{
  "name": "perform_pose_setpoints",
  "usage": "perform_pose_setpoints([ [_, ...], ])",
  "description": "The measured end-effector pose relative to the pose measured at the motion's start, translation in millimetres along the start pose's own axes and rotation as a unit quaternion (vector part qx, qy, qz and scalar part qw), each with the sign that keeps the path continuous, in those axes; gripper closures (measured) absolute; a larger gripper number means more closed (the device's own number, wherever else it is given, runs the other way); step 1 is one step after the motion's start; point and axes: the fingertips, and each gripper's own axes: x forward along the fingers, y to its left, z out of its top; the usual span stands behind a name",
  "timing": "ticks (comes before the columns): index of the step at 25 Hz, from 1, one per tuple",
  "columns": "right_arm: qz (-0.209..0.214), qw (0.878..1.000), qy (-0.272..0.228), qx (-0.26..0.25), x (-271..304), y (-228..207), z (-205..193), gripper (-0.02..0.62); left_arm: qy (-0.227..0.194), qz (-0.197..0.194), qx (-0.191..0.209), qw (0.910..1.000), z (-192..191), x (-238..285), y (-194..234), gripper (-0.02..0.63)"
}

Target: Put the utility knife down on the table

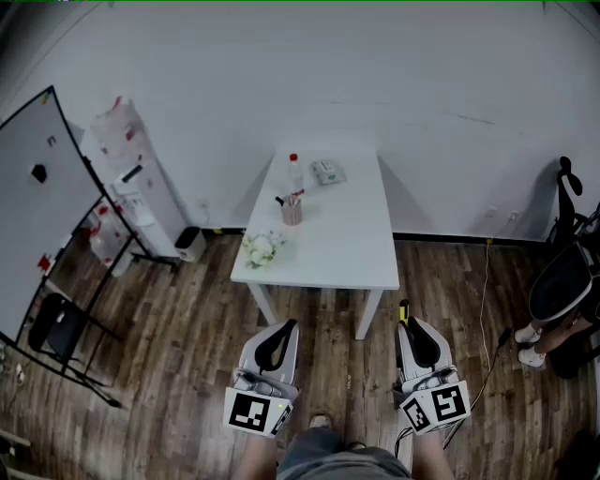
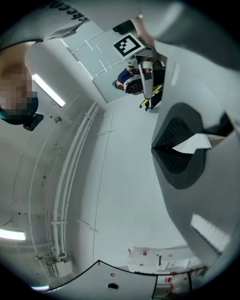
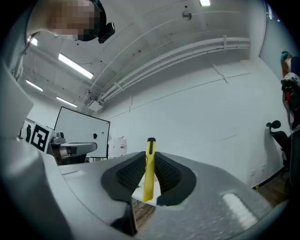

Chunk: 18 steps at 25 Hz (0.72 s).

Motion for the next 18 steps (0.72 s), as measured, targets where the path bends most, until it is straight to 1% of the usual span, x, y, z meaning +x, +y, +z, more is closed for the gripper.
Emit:
perform_pose_setpoints([
  [5,0.002,1.0,-0.005,-0.002,7,-1,-11,0.535,-0.003,-0.002,0.0,1.0,-2,5,8,0.594],
  [15,-0.014,1.0,-0.001,-0.003,41,1,-14,0.537,-0.009,-0.009,-0.001,0.9999,-7,25,40,0.594],
  [18,-0.022,1.0,-0.008,0.003,51,0,-13,0.535,-0.012,-0.014,-0.003,0.9998,-9,31,51,0.594],
])
